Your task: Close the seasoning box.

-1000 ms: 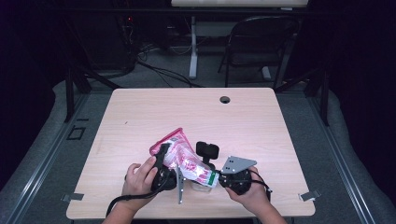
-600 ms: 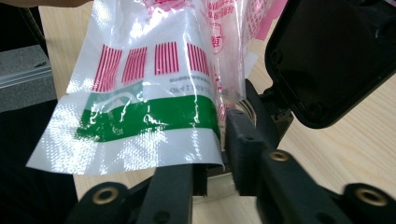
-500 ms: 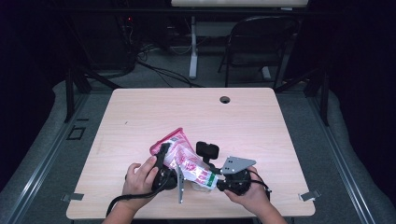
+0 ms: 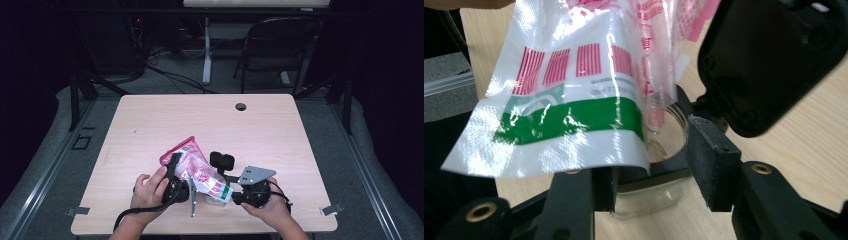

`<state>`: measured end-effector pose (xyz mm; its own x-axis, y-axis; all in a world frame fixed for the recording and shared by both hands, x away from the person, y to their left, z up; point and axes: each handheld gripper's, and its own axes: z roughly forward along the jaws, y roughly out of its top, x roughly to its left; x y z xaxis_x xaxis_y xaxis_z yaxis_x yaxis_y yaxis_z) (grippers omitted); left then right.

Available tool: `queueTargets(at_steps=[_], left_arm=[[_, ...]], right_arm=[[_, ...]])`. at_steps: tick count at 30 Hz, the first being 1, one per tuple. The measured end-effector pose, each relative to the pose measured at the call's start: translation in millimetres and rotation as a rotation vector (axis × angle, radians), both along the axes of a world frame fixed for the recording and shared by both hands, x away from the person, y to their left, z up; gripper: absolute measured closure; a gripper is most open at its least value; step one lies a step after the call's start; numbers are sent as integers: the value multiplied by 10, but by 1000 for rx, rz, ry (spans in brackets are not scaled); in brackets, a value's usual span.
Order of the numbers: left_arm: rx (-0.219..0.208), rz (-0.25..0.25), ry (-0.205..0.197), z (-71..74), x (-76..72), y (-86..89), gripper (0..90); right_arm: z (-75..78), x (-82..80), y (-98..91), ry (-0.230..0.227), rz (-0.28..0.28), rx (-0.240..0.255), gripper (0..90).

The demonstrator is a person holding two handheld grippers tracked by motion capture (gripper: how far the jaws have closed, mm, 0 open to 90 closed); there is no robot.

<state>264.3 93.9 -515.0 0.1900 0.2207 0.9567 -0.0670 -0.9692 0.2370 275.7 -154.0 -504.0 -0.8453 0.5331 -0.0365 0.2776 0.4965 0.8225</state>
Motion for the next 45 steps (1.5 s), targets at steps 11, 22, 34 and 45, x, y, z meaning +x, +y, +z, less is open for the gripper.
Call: queueTargets(at_steps=[11,22,34,45], left_arm=[[-4,2,1,-8,14,4,662],[9,-7,-5,-11,0,-14,662],[6,-13,-3,-19,1,-20,662],[14,-24,-11,-16,-6,-21,663]], right_arm=[[37,46,-290,51,10,-27,698],[149,92,-251,41,-62,57,784],[248,146,-11,46,-45,90,745],[211,191,140,48,-28,60,736]])
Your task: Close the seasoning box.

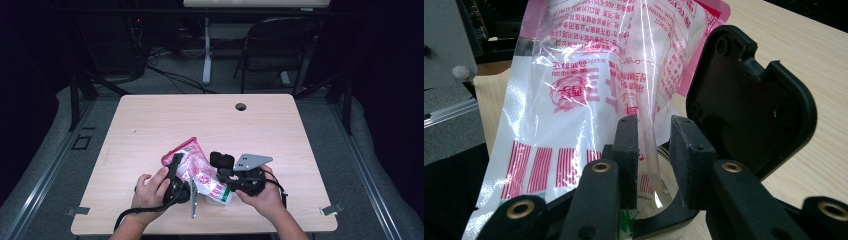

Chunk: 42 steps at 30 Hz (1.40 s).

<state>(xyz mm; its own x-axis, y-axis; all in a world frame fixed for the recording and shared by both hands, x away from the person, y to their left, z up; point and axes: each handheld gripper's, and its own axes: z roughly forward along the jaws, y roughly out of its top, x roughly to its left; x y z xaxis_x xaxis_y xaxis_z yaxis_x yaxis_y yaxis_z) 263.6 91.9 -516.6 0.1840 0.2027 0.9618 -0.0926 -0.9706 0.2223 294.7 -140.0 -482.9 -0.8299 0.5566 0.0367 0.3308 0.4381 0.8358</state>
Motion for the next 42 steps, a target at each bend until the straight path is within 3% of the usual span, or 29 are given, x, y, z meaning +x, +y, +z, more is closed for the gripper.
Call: queueTargets(at_steps=[10,17,27,32,42], left_arm=[[8,-10,-8,18,-18,-10,663],[14,-16,-7,7,-24,1,665],[43,-26,-7,18,-43,19,670],[64,-34,-14,29,-56,28,674],[65,-41,-12,36,-68,34,677]], right_arm=[[-54,40,70,16,5,-34,772],[-97,55,130,20,18,-66,888],[-118,41,146,-19,-10,-86,900],[-132,41,144,-21,-18,-81,900],[-132,38,136,-19,-16,-81,900]])
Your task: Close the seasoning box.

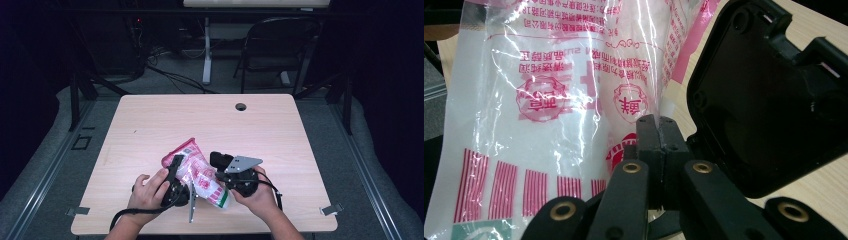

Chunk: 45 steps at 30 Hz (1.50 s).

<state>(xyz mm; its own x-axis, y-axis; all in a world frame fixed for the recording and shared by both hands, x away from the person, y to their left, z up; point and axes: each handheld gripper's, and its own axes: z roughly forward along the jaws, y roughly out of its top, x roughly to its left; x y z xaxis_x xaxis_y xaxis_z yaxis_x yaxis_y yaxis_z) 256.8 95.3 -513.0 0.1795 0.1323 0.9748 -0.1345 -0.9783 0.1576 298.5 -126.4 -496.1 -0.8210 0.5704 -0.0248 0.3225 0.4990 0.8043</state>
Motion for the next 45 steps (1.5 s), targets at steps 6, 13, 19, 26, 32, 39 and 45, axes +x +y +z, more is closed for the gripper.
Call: queueTargets(at_steps=[6,13,19,26,32,39,45], left_arm=[[3,-2,2,8,0,-1,678],[20,-4,-1,27,-9,-4,680],[38,-8,-5,42,-29,-5,682],[60,-15,-8,66,-57,-2,686],[88,-28,-12,96,-82,3,690],[92,-27,-10,114,-81,-11,692],[91,-28,-12,112,-77,-18,692]], right_arm=[[-4,11,-8,2,2,3,900],[-13,21,-11,8,-3,10,900],[-19,26,-15,12,-1,14,900],[-17,26,-21,17,-1,15,900],[-14,19,-20,12,-4,16,900],[-6,11,-15,6,-8,17,900],[-26,16,-12,11,-12,29,900]])
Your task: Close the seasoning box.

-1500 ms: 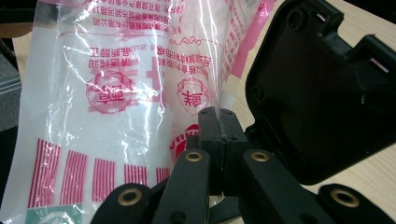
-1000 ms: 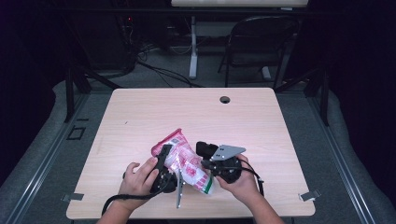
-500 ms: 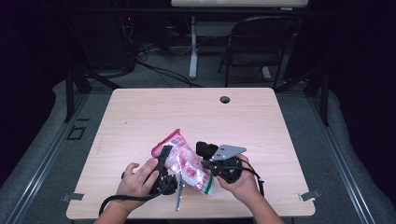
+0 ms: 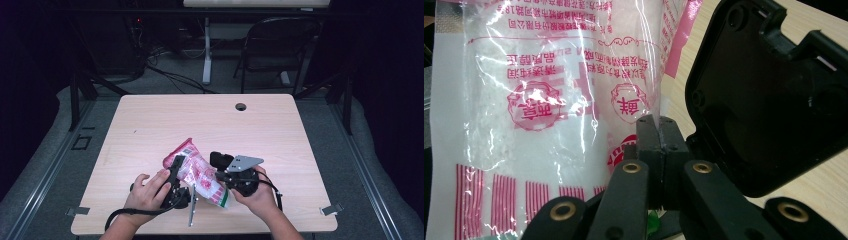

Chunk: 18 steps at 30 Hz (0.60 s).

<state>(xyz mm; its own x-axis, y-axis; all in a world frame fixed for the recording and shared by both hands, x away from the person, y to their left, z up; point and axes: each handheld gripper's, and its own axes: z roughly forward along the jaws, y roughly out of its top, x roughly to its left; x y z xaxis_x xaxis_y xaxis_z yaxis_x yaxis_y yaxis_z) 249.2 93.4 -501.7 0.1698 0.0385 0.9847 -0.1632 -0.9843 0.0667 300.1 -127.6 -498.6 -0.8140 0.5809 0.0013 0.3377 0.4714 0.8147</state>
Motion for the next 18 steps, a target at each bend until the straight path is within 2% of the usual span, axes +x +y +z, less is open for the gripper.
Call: queueTargets(at_steps=[5,18], left_arm=[[13,2,4,20,-6,-6,693],[12,-8,-3,37,-2,-18,694]], right_arm=[[-3,6,-2,6,7,-6,900],[-7,7,-3,8,9,-5,900]])
